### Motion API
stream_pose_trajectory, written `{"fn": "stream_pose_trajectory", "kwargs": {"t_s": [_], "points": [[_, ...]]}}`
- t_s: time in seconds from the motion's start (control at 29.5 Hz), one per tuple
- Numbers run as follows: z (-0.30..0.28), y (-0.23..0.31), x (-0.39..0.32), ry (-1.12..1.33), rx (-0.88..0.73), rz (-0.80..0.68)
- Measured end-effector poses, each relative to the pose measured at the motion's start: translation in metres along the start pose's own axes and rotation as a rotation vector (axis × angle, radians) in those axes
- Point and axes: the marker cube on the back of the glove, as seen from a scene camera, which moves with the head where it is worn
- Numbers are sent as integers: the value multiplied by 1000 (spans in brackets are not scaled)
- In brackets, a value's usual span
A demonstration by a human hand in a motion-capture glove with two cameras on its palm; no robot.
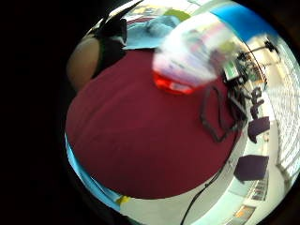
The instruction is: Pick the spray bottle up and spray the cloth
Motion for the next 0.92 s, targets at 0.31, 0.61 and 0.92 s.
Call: {"fn": "stream_pose_trajectory", "kwargs": {"t_s": [0.31,0.61,0.92], "points": [[-10,23,54,-187,168,257],[-16,9,93,-593,404,393],[-4,-18,106,-911,593,385]]}}
